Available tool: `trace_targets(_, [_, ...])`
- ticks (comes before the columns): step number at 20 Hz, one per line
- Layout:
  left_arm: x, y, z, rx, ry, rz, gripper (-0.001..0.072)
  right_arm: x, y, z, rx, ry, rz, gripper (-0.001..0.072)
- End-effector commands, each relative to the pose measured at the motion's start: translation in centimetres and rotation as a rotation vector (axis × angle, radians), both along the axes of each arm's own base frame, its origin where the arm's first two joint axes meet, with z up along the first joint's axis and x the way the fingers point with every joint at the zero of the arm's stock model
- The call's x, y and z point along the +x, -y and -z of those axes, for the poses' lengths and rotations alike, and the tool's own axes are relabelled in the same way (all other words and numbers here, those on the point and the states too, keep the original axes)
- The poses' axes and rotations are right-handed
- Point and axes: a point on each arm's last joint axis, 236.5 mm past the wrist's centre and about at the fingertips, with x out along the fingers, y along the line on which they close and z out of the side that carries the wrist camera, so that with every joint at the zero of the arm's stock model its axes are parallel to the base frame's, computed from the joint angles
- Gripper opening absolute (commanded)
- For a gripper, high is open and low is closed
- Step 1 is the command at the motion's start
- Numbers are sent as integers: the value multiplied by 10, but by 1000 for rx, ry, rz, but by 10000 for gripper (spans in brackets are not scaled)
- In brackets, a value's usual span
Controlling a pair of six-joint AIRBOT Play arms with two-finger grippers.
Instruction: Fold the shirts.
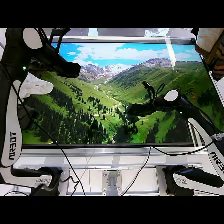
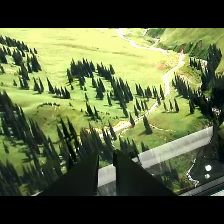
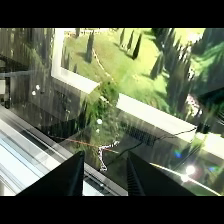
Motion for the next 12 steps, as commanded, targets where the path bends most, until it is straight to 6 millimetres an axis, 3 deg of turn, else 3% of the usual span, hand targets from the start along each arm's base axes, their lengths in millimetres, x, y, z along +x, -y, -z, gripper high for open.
trace_targets(1, [0,0,0,0,0,0,109,0,0,0,0,0,-1,305])
trace_targets(11, [0,0,0,0,0,0,109,0,0,0,0,1,0,305])
trace_targets(12, [0,0,0,0,0,0,109,9,1,0,-4,31,26,305])
